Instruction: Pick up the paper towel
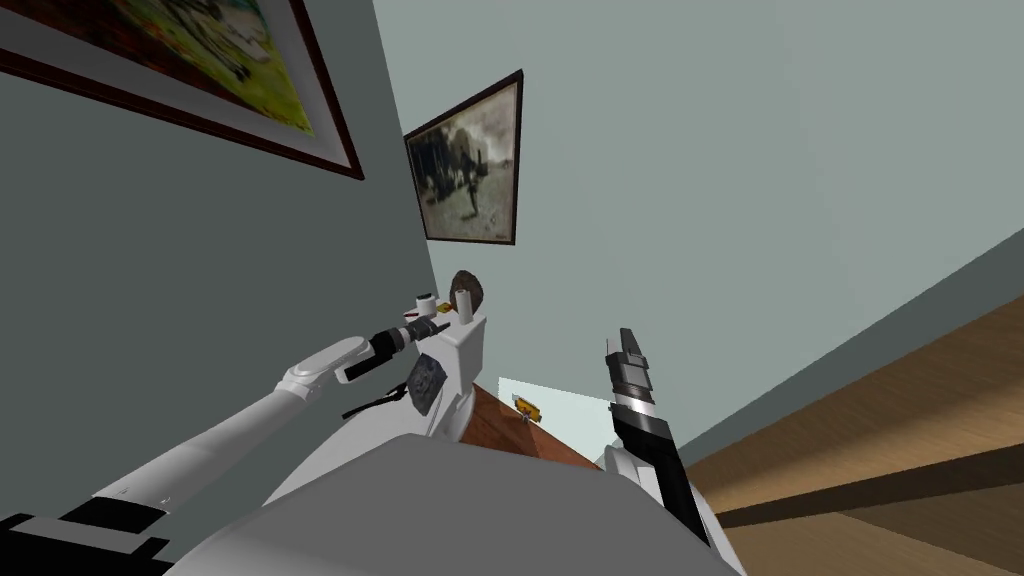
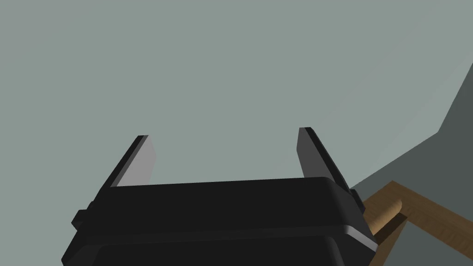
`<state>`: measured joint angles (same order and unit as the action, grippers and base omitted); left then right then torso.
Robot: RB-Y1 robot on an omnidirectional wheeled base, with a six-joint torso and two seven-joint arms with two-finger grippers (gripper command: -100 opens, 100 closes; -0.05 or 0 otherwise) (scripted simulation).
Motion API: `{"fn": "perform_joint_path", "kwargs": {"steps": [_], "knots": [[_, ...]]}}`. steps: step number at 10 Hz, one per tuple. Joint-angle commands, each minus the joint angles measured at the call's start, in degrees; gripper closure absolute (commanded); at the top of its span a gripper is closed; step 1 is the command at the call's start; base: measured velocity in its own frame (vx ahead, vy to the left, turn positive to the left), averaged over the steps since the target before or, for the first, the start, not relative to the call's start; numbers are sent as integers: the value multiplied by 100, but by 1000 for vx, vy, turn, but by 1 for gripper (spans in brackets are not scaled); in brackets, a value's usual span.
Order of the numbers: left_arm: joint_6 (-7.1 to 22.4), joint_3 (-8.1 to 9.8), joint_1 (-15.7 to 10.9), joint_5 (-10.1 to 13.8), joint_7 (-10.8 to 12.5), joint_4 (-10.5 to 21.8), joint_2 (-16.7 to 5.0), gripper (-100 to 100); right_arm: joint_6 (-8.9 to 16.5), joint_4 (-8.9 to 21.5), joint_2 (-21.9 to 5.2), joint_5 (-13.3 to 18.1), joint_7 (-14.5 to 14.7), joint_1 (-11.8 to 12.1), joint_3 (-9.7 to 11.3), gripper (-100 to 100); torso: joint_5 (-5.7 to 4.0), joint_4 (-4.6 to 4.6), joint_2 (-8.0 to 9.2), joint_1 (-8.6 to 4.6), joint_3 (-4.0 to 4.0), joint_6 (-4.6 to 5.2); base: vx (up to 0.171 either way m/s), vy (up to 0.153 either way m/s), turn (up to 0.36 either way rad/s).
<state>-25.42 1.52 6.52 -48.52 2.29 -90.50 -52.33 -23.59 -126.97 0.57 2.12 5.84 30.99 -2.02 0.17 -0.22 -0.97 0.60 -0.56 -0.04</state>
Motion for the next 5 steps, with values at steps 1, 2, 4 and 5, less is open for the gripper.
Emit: {"fn": "perform_joint_path", "kwargs": {"steps": [1, 2, 4, 5], "knots": [[-196, -102, -71, 27, 96, -75, 123, -100, 0, 0, 0, 0, 0, 0, 0, 0, 0, 0, 0, 0, 0, 0, 239, 66, 124], [-268, -137, -82, 36, 129, -126, 189, -100, 0, 0, 0, 0, 0, 0, 0, 0, -2, -2, -11, -10, -6, 0, 222, 31, 107], [-379, -189, -125, 56, 181, -211, 314, -100, 0, 0, 1, 0, 0, 0, 1, 0, -6, 0, 2, -26, 0, 2, 187, 2, 52], [-340, -177, -124, 53, 196, -191, 251, -100, 0, 0, 1, 0, 0, -1, 1, 0, -9, 0, 4, -40, 2, 3, 87, -18, 2]]}}
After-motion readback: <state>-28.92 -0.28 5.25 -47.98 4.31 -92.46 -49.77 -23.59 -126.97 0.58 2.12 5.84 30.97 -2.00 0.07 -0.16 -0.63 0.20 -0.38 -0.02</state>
